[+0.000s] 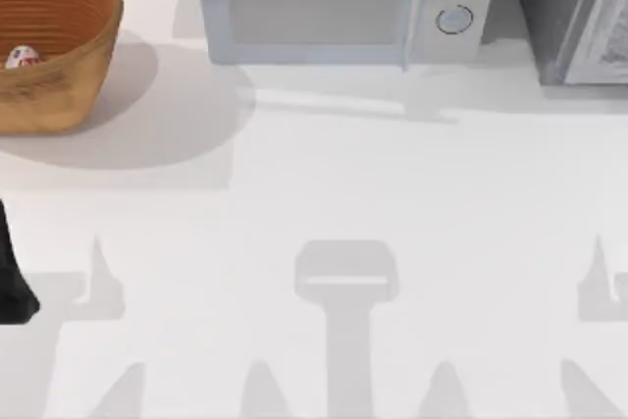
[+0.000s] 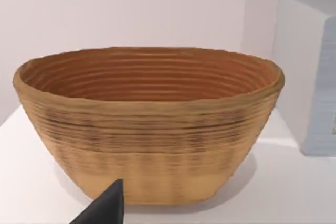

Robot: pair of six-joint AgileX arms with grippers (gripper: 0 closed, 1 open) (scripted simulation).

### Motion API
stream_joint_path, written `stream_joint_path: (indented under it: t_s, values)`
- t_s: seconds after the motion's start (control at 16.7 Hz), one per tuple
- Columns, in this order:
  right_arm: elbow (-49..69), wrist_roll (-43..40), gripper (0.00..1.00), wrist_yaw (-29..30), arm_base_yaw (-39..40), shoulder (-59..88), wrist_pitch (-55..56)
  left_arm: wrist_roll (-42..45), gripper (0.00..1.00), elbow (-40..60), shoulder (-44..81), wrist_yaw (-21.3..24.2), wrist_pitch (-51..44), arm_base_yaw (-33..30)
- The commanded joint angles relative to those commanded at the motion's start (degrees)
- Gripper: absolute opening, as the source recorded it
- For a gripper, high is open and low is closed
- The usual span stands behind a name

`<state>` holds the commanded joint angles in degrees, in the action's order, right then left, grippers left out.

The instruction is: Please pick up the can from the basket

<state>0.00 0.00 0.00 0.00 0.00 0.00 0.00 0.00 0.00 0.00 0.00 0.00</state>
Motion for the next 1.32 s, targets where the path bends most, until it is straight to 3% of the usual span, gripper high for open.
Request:
stream_joint_path:
  t_s: [0.3,0.54,0.9,1.32]
  values:
    - [0.0,0.0,1.0,0.0,0.0,0.0,0.0,0.09,1.0,2.84,2.63,-0.15,-1.48,0.56]
    - [0.0,0.0,1.0,0.0,0.0,0.0,0.0,0.5,1.0,13.83,13.13,-0.22,-7.52,1.99]
    - [0.0,0.0,1.0,0.0,0.0,0.0,0.0,1.76,1.0,41.85,40.47,0.62,-23.52,3.83]
    - [0.0,0.0,1.0,0.0,0.0,0.0,0.0,3.8,1.0,84.48,81.92,2.36,-47.83,5.14]
